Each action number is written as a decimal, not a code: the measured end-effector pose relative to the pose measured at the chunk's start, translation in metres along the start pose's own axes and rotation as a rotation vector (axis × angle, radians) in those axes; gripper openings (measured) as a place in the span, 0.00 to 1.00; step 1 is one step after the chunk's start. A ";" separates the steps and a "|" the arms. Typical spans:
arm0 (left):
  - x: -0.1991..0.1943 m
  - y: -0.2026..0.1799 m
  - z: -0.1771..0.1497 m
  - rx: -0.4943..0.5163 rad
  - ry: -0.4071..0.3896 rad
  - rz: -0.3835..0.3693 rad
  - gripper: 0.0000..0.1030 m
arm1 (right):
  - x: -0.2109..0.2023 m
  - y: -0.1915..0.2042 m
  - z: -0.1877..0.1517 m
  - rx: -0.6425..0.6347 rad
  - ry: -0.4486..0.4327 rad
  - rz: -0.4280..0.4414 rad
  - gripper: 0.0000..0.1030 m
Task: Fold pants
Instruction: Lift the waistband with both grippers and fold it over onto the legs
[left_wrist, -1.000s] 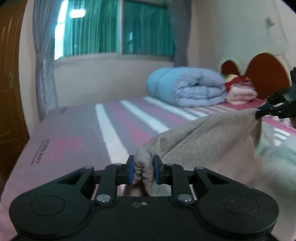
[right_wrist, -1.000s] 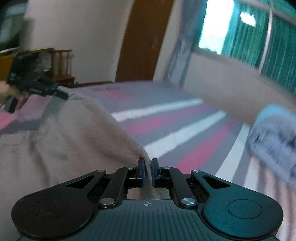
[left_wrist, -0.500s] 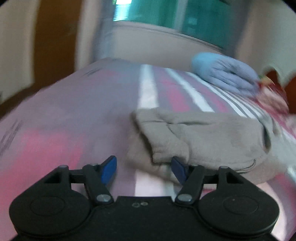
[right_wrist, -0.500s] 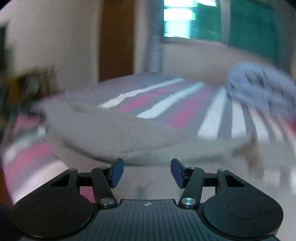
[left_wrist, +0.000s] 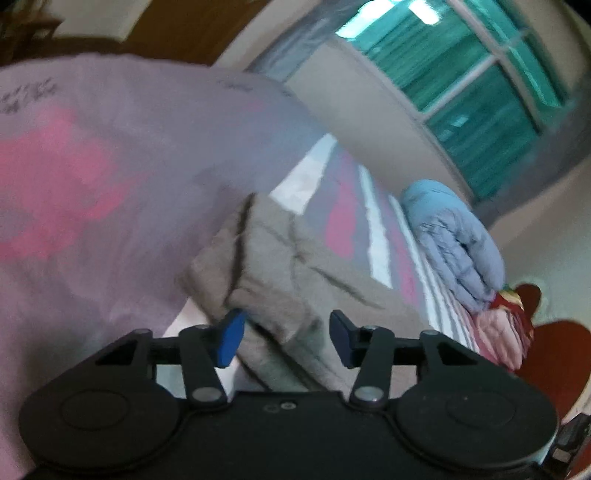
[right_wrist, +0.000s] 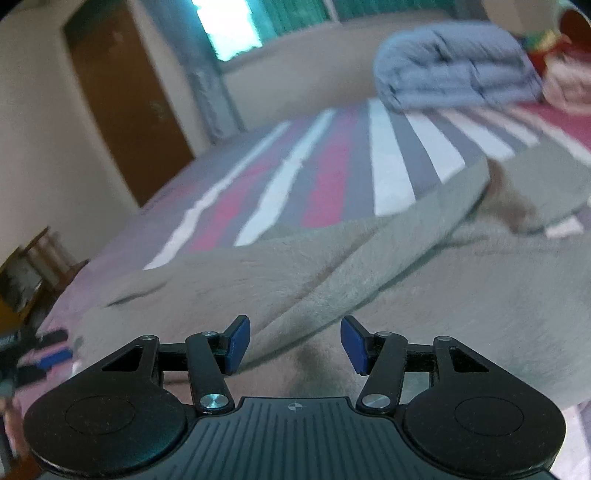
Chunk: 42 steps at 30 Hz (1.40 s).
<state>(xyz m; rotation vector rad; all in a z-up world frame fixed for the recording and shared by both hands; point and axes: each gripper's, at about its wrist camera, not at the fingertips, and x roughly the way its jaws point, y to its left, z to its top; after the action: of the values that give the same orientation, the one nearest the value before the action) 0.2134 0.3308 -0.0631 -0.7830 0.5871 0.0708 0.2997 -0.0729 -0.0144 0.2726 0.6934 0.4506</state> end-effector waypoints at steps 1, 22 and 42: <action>0.004 0.003 0.001 -0.024 0.000 -0.004 0.37 | 0.009 -0.003 0.004 0.042 0.020 -0.013 0.54; 0.016 0.019 0.039 0.183 0.071 0.109 0.10 | -0.016 -0.020 -0.021 0.116 -0.051 0.162 0.10; -0.023 -0.027 -0.009 0.246 -0.057 0.218 0.42 | -0.048 -0.065 -0.046 0.166 0.008 0.083 0.44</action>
<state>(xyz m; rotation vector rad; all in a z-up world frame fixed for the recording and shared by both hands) 0.1974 0.3092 -0.0387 -0.4748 0.6124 0.2165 0.2566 -0.1485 -0.0472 0.4580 0.7303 0.4740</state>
